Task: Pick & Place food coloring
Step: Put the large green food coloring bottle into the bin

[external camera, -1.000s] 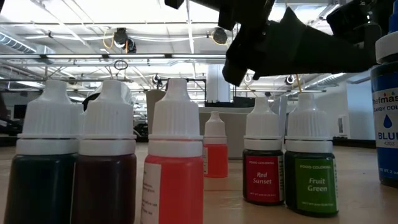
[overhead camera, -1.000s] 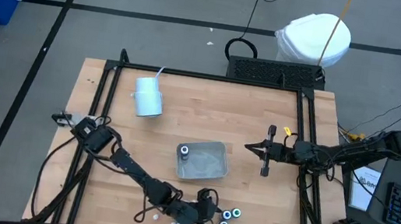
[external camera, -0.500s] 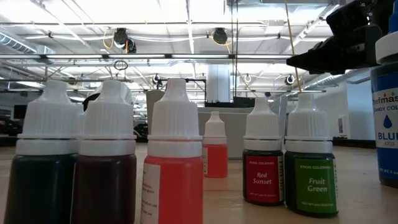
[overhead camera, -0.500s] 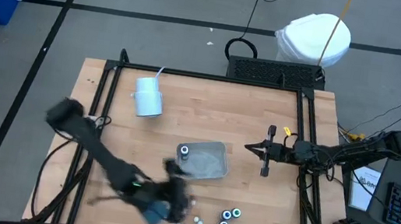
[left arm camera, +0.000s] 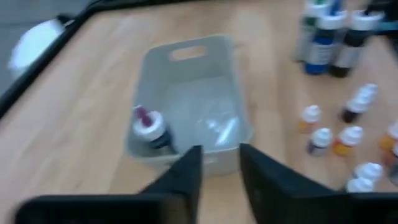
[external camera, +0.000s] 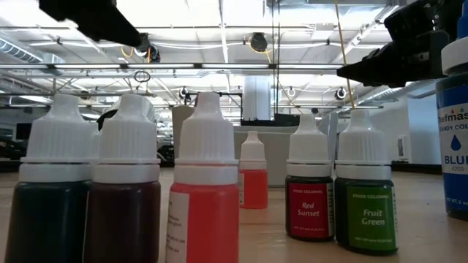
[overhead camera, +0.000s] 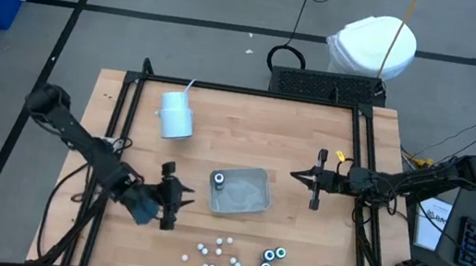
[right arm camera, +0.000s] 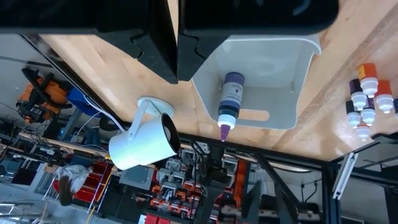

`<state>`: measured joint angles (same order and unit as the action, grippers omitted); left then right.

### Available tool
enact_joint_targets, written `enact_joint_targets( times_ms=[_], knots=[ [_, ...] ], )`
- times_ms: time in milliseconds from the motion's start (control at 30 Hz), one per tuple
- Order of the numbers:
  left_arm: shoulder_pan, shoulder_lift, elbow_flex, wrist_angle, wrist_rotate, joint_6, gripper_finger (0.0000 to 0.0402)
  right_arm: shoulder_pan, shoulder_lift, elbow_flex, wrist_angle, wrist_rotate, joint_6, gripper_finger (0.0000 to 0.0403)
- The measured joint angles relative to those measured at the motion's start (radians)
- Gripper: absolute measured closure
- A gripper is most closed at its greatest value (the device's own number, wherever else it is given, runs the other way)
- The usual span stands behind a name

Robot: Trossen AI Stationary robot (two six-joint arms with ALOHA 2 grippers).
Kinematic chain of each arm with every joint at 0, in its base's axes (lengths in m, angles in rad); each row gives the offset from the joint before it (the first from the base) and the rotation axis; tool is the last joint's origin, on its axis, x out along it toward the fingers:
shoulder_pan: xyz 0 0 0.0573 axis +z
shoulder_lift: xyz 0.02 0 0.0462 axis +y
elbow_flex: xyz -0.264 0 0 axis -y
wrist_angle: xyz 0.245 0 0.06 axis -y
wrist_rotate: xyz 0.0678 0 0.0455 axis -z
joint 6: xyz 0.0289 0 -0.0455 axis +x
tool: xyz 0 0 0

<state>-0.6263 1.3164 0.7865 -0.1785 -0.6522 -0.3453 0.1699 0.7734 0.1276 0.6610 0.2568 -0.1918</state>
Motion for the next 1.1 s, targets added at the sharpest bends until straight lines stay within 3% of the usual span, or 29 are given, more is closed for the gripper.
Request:
enact_joint_targets(
  times_ms=[100,200,367,533,700,767,933,1100],
  knots=[
    [0.038,-0.002,-0.083,0.209,0.135,0.222,0.0384,0.0,0.0,0.0,0.0,0.0,-0.004,0.0403],
    [0.096,-0.023,-0.098,0.334,0.206,0.383,0.039,0.0,0.0,0.0,0.007,-0.001,-0.004,0.0403],
    [0.137,-0.202,-0.099,0.249,0.284,0.562,0.0397,0.0,0.0,0.0,0.03,-0.001,-0.004,0.0403],
    [0.144,-0.467,-0.166,0.157,0.342,0.624,0.0399,0.0,0.0,0.0,0.026,-0.034,-0.005,0.0403],
    [0.235,-0.719,-0.377,0.294,0.533,0.609,0.0399,0.0,0.0,0.0,0.033,-0.178,-0.007,0.0403],
    [0.279,-0.787,-0.478,0.381,0.584,0.571,0.04,0.0,0.0,0.0,0.033,-0.186,-0.005,0.0403],
    [0.344,-0.855,-0.661,0.581,0.66,0.542,0.04,0.0,0.0,0.0,0.042,-0.183,-0.005,0.0403],
    [0.354,-0.839,-0.753,0.736,0.59,0.537,0.0396,0.006,0.0,0.006,0.064,-0.177,-0.006,0.0403]
  ],
)
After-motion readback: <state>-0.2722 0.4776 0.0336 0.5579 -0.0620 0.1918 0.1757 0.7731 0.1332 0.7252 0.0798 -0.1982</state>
